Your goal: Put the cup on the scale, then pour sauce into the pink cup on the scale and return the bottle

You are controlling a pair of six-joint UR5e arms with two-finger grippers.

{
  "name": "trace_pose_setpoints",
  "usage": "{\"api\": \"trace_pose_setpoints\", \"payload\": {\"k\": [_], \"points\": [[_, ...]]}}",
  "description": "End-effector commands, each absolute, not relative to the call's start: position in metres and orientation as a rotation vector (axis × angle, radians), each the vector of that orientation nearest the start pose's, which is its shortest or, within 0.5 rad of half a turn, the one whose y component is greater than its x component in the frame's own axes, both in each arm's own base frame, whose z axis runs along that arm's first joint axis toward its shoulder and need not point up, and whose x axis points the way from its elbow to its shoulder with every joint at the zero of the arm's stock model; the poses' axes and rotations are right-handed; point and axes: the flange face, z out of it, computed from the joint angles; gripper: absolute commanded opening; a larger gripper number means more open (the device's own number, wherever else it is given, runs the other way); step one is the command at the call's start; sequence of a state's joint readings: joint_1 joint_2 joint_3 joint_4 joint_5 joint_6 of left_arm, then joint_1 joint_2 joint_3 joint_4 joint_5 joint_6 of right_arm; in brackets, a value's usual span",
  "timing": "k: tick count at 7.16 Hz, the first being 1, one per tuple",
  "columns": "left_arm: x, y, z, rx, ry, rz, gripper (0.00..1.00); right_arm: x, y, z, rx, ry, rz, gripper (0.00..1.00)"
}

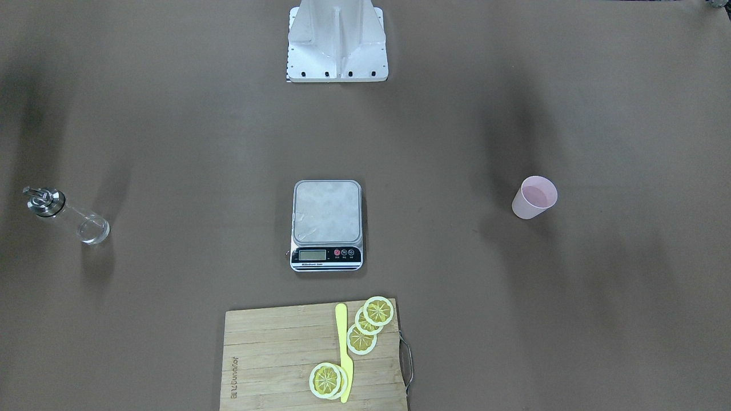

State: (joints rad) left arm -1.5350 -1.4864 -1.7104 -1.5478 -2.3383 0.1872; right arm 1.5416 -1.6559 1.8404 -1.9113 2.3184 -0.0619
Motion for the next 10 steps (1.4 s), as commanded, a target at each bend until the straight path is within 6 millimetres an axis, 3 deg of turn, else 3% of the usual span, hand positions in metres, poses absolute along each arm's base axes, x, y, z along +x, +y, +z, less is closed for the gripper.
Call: {"api": "trace_pose_setpoints", "payload": {"k": [1,5,6,8,10], "points": [[-0.047,-0.462,0.631,0.090,0.766,0.223,0.99,0.053,-0.439,0.603,-0.141,-0.749,-0.025,1.00],[-0.047,-0.464,0.622,0.107,0.766,0.221,0.99,0.052,-0.440,0.599,-0.131,-0.754,-0.030,1.00],[-0.047,-0.471,0.600,0.152,0.758,0.238,0.99,0.051,-0.440,0.602,-0.119,-0.761,-0.033,1.00],[-0.040,-0.479,0.574,0.170,0.764,0.223,0.99,0.053,-0.440,0.604,-0.067,-0.737,-0.060,1.00],[0.004,-0.486,0.513,0.105,0.806,-0.011,0.99,0.052,-0.441,0.603,-0.055,-0.743,-0.064,1.00]]}}
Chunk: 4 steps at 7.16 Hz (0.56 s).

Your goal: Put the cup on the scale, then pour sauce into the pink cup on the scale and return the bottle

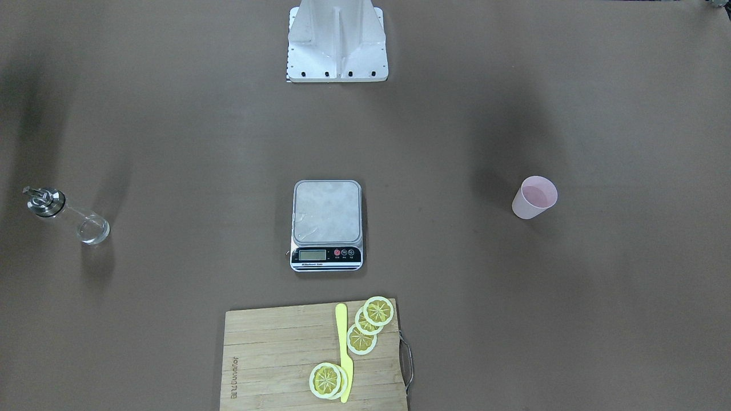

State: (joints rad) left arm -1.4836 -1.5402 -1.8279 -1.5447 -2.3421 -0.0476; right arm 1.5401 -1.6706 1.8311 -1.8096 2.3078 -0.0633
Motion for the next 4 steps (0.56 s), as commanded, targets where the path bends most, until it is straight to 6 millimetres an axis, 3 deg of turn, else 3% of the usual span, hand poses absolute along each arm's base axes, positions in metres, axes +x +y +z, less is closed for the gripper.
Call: {"api": "trace_pose_setpoints", "payload": {"k": [1,3,4], "points": [[0.033,-0.495,0.471,0.070,0.838,-0.140,0.99,0.052,-0.442,0.602,-0.055,-0.749,-0.063,1.00],[0.127,-0.507,0.408,-0.017,0.887,-0.207,0.99,0.050,-0.440,0.603,-0.060,-0.774,-0.057,1.00],[0.170,-0.503,0.398,-0.042,0.907,-0.228,0.98,0.050,-0.441,0.604,-0.059,-0.771,-0.060,1.00]]}}
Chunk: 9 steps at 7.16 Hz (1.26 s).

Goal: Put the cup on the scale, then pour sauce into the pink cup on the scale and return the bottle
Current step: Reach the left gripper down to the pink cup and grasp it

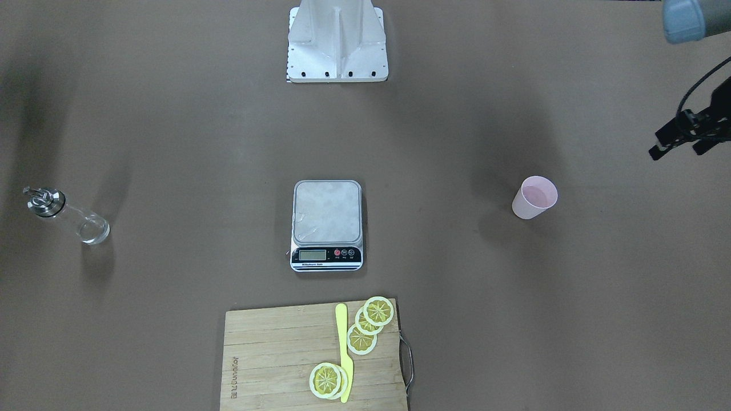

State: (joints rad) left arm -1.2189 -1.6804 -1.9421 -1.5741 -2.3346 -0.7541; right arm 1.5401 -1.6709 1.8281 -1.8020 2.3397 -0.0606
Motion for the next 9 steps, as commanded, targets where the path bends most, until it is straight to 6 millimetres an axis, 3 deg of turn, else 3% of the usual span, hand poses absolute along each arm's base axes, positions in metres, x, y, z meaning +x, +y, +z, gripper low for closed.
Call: {"api": "trace_pose_setpoints", "payload": {"k": [1,4,8,9], "points": [[0.200,-0.503,0.407,-0.002,0.886,-0.244,0.98,0.051,-0.441,0.603,-0.057,-0.769,-0.062,1.00],[0.248,-0.504,0.444,-0.009,0.882,-0.210,0.97,0.050,-0.444,0.599,-0.051,-0.772,-0.061,1.00],[0.290,-0.494,0.458,-0.011,0.832,-0.176,0.95,0.050,-0.447,0.597,-0.047,-0.774,-0.058,1.00],[0.295,-0.492,0.462,-0.020,0.826,-0.169,0.88,0.050,-0.448,0.596,-0.046,-0.774,-0.059,1.00]]}}
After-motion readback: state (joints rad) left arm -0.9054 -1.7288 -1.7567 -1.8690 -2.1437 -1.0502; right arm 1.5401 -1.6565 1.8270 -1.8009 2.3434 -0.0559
